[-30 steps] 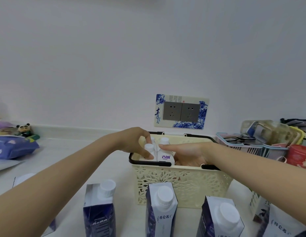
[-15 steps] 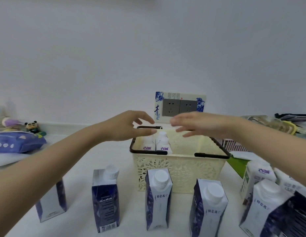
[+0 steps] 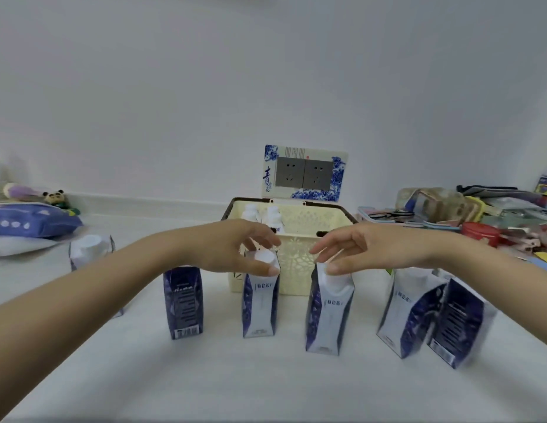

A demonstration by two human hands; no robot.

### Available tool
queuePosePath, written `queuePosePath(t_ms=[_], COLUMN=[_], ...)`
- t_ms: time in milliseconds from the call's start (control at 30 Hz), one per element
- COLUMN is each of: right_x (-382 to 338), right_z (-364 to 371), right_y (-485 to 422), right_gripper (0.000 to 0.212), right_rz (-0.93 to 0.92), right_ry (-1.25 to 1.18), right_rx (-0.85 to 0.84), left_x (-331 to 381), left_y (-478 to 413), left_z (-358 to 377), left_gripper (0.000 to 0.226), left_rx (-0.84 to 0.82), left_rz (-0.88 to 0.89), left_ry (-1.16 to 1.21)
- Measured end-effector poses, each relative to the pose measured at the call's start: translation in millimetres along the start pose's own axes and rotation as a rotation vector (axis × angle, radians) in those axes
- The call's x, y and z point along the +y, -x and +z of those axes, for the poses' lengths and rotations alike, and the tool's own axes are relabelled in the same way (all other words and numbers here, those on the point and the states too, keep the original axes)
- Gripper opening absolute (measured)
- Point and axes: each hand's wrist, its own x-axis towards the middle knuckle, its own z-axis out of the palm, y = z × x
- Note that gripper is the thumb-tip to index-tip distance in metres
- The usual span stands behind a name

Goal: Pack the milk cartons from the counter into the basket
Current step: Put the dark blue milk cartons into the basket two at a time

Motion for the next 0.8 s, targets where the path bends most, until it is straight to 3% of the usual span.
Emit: queuePosePath(t_ms=[300, 500, 600, 800], right_x=[13, 15, 12, -12], right_z=[26, 28, 13, -59], right_y=[-4, -5, 2, 19], right_gripper=[0.050, 0.049, 0.050, 0.055], right_rz=[-0.017, -0.067, -0.068, -0.132], right_ry=[0.082, 0.327, 0.289, 0.096], right_rx=[0.055, 0.139, 0.156, 0.285], left_x=[-6, -2, 4, 31], left_y=[-13, -19, -18, -30], left_z=[21, 18, 4, -69], left_gripper=[0.057, 0.050, 0.058, 0.040], left_rx=[-0.047, -0.082, -0.089, -0.046], left_rz=[-0.124, -0.100, -0.052, 0.068], left_ry=[0.047, -0.015, 0.083, 0.192])
